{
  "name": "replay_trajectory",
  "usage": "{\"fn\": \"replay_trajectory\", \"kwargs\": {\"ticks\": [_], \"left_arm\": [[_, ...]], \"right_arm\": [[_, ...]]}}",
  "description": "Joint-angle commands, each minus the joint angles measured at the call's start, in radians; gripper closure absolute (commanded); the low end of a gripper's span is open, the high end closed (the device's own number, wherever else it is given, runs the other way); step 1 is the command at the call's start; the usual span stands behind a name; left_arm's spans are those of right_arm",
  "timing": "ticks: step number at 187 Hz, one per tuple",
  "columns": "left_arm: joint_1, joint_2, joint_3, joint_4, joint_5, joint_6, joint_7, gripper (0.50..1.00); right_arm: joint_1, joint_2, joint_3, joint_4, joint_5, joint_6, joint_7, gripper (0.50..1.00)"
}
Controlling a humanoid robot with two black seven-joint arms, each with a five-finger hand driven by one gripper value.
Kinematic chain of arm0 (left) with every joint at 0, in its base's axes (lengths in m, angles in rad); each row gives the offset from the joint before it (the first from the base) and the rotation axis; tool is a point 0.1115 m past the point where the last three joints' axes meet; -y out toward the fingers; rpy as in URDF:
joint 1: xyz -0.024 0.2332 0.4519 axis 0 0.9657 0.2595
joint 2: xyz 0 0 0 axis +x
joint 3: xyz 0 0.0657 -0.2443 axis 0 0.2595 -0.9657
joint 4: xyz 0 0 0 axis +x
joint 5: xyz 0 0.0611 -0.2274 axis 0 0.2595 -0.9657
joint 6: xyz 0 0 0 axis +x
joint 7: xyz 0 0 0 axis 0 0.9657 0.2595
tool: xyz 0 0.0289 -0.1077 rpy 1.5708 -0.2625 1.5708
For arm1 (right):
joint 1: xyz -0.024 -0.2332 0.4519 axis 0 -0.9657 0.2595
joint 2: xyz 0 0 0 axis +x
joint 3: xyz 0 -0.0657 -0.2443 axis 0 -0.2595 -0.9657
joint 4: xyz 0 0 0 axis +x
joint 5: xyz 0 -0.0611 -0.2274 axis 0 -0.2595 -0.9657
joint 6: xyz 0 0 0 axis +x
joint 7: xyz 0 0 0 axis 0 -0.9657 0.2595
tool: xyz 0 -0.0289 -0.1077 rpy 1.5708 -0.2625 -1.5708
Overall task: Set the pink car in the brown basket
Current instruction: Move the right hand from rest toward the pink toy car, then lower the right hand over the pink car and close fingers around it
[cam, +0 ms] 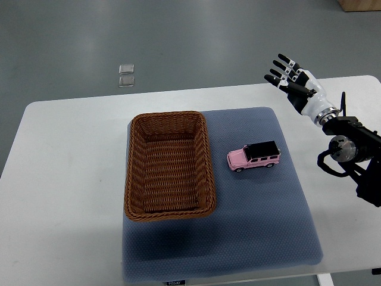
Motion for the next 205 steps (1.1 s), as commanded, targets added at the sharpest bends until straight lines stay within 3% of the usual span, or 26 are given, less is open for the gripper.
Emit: {"fn": "replay_trajectory", "kwargs": {"ticks": [1,32,75,121,205], "left_arm": [[0.0,0.0,-0.002,0.002,0.0,0.0,0.0,0.5],[0.0,0.0,-0.002,0.011,0.0,0.0,0.0,0.5],[0.003,0.0,-0.003,0.012,0.0,0.0,0.0,0.5],[0.006,0.0,-0.003,0.014,0.0,0.002,0.0,0.5],[0.008,0.0,-0.002,0.015,0.0,0.002,0.0,0.5]], "right_arm": [[-0.001,0.0,0.0,0.001,-0.039,0.002,0.0,0.583],[-0.001,0.0,-0.002,0.004,-0.098,0.01,0.002,0.583],[0.002,-0.003,-0.002,0.005,-0.203,0.078,0.002,0.585],[0.014,-0.037,-0.011,0.076,-0.325,0.088,0.003,0.585],[0.017,-0.244,-0.095,0.353,-0.948,0.073,0.054,0.585]]}}
